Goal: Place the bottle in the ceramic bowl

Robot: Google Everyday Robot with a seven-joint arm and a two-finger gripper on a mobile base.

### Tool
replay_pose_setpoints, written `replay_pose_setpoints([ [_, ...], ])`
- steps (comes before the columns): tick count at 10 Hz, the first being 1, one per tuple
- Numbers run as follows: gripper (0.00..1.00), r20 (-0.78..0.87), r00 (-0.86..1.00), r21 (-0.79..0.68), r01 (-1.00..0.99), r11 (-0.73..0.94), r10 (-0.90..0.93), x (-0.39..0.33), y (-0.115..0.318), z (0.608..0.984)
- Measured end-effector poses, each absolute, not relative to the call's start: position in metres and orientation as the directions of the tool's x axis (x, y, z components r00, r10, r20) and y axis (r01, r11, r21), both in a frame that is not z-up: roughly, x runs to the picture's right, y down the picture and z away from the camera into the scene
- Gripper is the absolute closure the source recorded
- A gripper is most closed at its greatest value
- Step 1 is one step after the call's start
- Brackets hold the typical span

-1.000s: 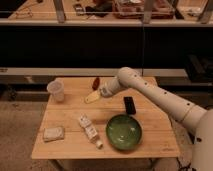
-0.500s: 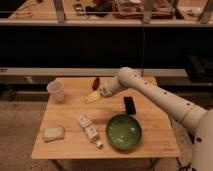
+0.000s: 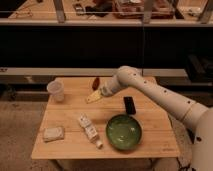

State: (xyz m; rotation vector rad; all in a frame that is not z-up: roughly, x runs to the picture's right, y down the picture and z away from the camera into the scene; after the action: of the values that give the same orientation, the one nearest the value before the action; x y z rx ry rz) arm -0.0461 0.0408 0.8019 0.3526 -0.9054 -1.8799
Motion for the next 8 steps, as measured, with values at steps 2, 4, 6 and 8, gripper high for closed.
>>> replay_pose_setpoints([
  [2,0.26,0.196,-0.559,0.605,0.716,-0.349,-0.806,-0.033,0.040,0.793],
  [4,0.26,0.266,-0.619,0.545,0.729,-0.414,-0.739,-0.042,0.067,0.779],
  [6,0.26,0.320,-0.661,0.554,0.711,-0.432,-0.678,-0.065,0.106,0.766],
  [8,0.26,0.329,-0.666,0.555,0.710,-0.433,-0.670,-0.066,0.111,0.764],
])
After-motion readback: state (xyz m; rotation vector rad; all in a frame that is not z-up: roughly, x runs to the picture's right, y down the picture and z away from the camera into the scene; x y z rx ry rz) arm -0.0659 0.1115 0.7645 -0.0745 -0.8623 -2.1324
